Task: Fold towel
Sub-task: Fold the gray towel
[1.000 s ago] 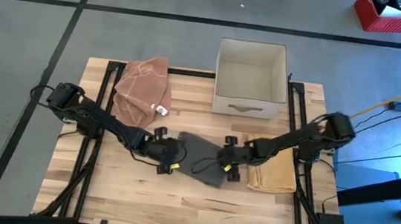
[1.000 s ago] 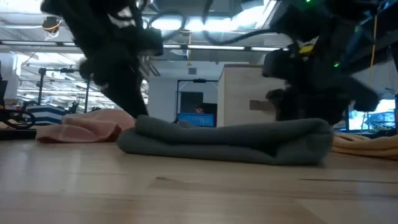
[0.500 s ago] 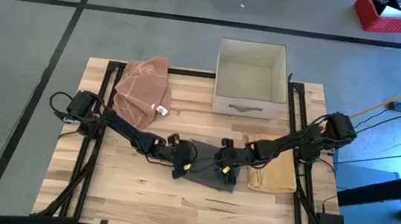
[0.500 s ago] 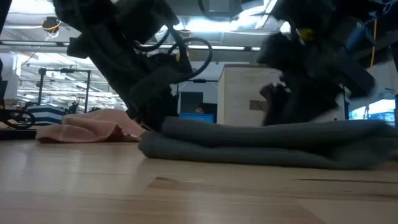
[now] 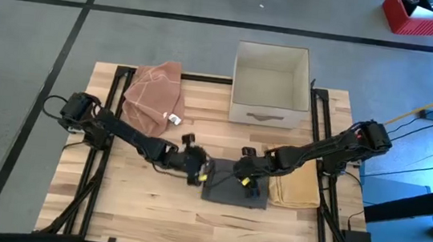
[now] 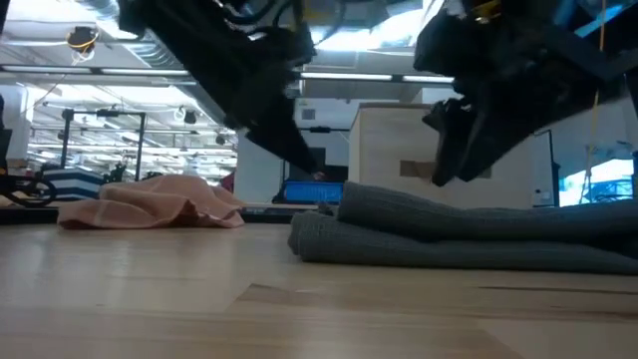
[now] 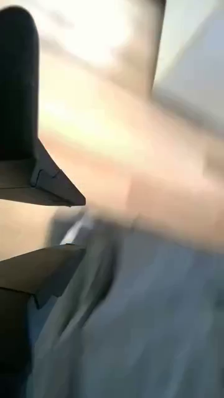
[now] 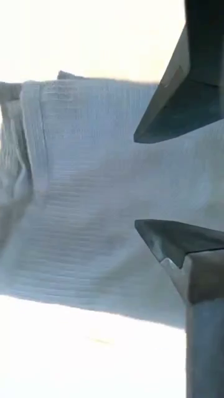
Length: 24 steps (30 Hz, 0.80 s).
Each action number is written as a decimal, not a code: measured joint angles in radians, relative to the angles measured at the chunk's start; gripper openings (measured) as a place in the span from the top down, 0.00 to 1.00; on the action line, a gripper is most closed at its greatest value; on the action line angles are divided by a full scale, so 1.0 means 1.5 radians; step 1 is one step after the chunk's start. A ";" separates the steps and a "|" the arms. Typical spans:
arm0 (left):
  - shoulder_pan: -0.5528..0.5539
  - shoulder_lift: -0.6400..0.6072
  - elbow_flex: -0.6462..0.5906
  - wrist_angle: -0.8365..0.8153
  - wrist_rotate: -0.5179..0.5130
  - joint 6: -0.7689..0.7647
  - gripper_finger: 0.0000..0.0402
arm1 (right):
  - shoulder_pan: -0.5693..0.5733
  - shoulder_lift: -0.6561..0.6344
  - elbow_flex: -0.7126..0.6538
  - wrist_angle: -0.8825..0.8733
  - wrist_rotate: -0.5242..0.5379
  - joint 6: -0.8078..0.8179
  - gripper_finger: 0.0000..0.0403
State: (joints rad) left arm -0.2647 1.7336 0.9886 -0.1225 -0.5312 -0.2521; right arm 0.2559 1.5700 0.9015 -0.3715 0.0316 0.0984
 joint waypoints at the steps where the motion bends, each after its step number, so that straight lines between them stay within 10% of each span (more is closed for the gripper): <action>1: 0.012 0.001 -0.001 0.011 -0.017 0.007 0.74 | 0.000 0.001 -0.001 0.013 -0.005 0.040 0.46; 13: 0.109 0.119 -0.002 0.111 0.209 0.031 0.74 | 0.155 0.012 -0.076 0.116 0.056 0.281 0.46; 24: 0.001 0.134 0.001 0.116 0.305 -0.085 0.74 | 0.143 0.026 -0.076 0.060 0.245 -0.090 0.46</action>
State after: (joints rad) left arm -0.2624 1.9342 0.9894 0.0507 -0.0742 -0.3803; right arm 0.4698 1.6093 0.7876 -0.2809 0.3992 -0.0365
